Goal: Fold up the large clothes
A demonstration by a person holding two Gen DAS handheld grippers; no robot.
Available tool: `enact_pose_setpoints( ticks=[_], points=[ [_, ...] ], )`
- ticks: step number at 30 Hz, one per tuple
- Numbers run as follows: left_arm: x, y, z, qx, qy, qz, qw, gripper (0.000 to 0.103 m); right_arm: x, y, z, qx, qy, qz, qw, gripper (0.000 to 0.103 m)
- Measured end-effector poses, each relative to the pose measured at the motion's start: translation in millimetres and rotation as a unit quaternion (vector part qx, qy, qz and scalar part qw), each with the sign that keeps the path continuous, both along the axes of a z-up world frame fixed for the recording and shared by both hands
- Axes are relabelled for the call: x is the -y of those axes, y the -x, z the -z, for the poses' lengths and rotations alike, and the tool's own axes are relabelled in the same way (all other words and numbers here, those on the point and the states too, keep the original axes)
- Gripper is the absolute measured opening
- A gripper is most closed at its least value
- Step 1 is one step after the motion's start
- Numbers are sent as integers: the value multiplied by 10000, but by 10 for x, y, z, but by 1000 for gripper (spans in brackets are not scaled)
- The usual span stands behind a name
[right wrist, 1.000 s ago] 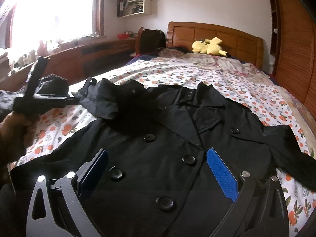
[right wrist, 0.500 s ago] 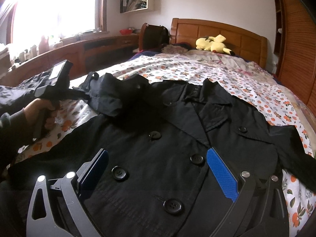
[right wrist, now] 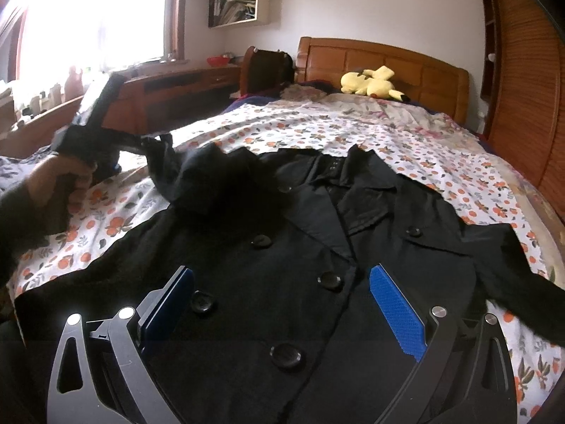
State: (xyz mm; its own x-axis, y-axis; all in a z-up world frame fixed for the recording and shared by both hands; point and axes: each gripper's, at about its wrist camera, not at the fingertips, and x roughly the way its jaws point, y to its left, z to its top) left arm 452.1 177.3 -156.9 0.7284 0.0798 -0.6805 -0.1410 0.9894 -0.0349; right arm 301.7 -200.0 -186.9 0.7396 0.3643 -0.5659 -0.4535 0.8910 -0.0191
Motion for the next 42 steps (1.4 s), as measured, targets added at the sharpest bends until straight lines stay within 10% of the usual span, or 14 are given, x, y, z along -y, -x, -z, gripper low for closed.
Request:
enact_pose_setpoints(
  ticks=[9,23,36,42],
  points=[
    [1051,664,-574,656,-70,956,9932,1,319,97,-69,146,60,254,9996,96],
    [1608,1541,-302,631,-132,1359,9886,10,553,186,-117,152,44,563,9983,96],
    [1311,2272,-332,1158,-248,1098,9869,101,158,176,-155,106,-18,269,9996,96],
    [1004,2466,-309,1205,-231,887,9885,101,-186,218,-98,29,-17,-138,9999,96]
  ],
)
